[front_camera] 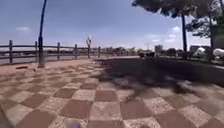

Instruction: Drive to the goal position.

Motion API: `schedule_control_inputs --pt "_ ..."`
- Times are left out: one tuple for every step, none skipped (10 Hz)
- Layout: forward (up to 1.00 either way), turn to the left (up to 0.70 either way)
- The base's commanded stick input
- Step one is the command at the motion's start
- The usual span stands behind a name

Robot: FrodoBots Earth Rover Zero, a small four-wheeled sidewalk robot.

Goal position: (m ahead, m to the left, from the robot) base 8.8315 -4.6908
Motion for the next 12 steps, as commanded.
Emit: schedule_control_inputs --pt "0.7 0.0" --pt "0.7 0.0" --pt "0.7 0.0" --pt "0.7 0.0" --pt "0.7 0.0" --pt "0.7 0.0" --pt "0.7 -0.16" --pt "0.7 -0.35" --pt "0.7 -0.35" --pt "0.7 -0.35" --pt "0.7 -0.33" --pt "0.7 -0.04"
